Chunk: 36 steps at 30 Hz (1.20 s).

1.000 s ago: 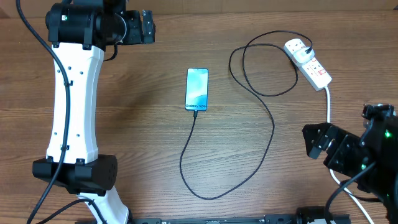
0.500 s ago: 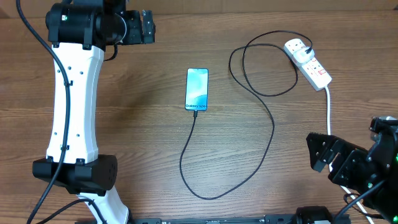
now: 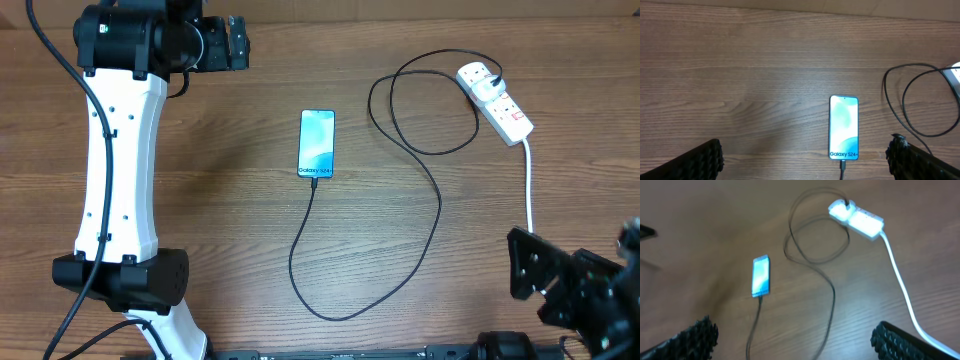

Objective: Plug charger to phone and switch on socket

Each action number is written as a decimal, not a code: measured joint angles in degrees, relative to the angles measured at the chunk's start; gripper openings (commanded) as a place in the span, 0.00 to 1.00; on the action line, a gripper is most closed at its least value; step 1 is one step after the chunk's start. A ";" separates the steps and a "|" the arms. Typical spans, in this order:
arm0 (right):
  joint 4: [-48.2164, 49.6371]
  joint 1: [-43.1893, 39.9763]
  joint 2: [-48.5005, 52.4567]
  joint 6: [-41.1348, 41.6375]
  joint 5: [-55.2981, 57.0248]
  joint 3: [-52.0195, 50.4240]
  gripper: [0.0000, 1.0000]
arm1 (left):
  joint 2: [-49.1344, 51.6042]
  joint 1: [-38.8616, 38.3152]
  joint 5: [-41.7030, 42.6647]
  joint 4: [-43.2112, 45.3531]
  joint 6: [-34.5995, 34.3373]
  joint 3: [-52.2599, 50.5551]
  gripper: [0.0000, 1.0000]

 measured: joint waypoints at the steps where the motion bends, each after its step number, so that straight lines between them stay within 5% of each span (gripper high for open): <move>1: 2.16 -0.02 -2.19 -0.31 -0.02 -1.95 1.00 | 0.00 0.00 0.00 0.00 0.00 0.00 1.00; 24: 75.52 -0.07 -32.85 -5.81 -8.66 -68.65 1.00 | 0.00 0.00 -0.09 0.00 0.02 0.00 1.00; 36: 83.89 -1.46 -36.70 -10.14 -11.23 -78.82 1.00 | 0.00 0.00 -0.20 0.00 0.00 0.00 1.00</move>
